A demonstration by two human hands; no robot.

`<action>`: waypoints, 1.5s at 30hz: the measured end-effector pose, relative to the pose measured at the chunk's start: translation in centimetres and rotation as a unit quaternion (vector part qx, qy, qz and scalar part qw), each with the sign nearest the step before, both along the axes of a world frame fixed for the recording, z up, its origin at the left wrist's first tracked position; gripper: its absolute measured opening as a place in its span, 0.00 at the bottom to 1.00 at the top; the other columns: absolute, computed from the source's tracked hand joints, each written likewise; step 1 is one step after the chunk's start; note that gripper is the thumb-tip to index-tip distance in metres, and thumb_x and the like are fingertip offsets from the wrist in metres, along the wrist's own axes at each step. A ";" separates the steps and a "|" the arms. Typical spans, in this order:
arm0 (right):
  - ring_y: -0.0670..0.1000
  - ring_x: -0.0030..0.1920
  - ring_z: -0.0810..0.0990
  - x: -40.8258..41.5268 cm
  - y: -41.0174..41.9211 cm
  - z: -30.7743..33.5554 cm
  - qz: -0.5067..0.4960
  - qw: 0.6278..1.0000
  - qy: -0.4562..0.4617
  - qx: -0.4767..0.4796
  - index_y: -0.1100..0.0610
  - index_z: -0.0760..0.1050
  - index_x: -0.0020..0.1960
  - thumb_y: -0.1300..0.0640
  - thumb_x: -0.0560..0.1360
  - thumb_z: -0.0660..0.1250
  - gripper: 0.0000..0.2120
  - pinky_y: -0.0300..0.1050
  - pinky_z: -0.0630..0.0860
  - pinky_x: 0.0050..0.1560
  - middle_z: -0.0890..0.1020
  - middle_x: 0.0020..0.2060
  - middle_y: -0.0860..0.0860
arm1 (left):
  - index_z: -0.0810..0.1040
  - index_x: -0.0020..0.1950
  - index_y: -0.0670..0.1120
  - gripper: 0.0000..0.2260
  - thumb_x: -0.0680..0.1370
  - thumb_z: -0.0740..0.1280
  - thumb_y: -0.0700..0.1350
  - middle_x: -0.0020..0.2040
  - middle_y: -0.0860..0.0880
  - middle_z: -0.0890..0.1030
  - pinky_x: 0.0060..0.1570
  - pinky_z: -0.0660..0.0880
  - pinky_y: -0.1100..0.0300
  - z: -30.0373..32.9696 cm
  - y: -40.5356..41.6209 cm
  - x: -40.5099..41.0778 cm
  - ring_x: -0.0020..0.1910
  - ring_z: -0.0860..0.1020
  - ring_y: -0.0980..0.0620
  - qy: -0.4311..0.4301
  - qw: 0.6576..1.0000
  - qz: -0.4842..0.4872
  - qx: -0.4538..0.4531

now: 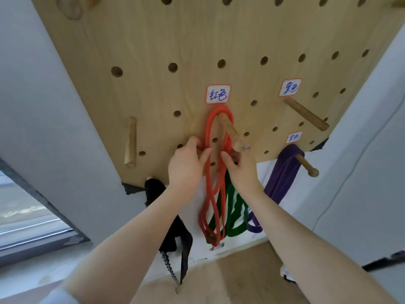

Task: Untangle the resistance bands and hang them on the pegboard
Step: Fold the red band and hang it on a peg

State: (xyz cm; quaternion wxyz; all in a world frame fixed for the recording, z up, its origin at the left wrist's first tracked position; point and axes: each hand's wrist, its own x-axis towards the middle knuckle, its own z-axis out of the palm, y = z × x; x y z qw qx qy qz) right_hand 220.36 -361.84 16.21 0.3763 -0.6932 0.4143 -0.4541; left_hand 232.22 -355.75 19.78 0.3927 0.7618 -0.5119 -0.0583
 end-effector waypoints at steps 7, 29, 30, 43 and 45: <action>0.50 0.36 0.77 1.2 2.2 -4.9 -0.057 0.992 0.109 -0.025 0.59 0.71 0.45 0.58 0.78 0.62 0.05 0.48 0.75 0.38 0.77 0.36 0.49 | 0.75 0.50 0.44 0.10 0.79 0.62 0.51 0.44 0.47 0.82 0.39 0.74 0.56 -3.8 0.0 -0.7 0.42 0.80 0.47 0.017 0.999 -0.022 0.039; 0.55 0.45 0.78 -1.3 1.1 -3.1 0.059 0.921 0.384 0.017 0.63 0.62 0.67 0.58 0.81 0.56 0.17 0.47 0.74 0.41 0.78 0.53 0.58 | 0.73 0.52 0.38 0.09 0.81 0.57 0.42 0.48 0.42 0.79 0.35 0.66 0.55 -5.1 2.1 -1.0 0.40 0.74 0.44 -0.198 0.952 0.070 0.224; 0.55 0.47 0.79 -1.6 1.9 -3.0 0.062 0.936 0.344 0.035 0.63 0.61 0.68 0.56 0.81 0.57 0.19 0.48 0.75 0.43 0.79 0.53 0.58 | 0.73 0.55 0.39 0.10 0.81 0.57 0.44 0.50 0.42 0.78 0.36 0.65 0.55 -5.6 2.5 -1.3 0.45 0.76 0.43 -0.209 0.953 0.068 0.209; 0.51 0.51 0.80 -14.7 12.8 -19.5 0.313 0.835 0.419 0.169 0.52 0.73 0.60 0.59 0.78 0.59 0.12 0.51 0.78 0.53 0.81 0.53 0.52 | 0.71 0.62 0.48 0.13 0.78 0.58 0.44 0.49 0.49 0.78 0.38 0.72 0.56 -21.9 15.2 -14.0 0.42 0.75 0.48 0.078 0.969 0.092 0.217; 0.54 0.51 0.80 -16.3 14.5 -23.5 0.329 0.817 0.422 0.215 0.54 0.74 0.60 0.58 0.79 0.58 0.11 0.48 0.77 0.52 0.81 0.51 0.53 | 0.71 0.62 0.46 0.13 0.77 0.60 0.42 0.50 0.48 0.78 0.43 0.73 0.55 -27.7 18.2 -15.3 0.47 0.76 0.44 0.159 0.942 0.124 0.267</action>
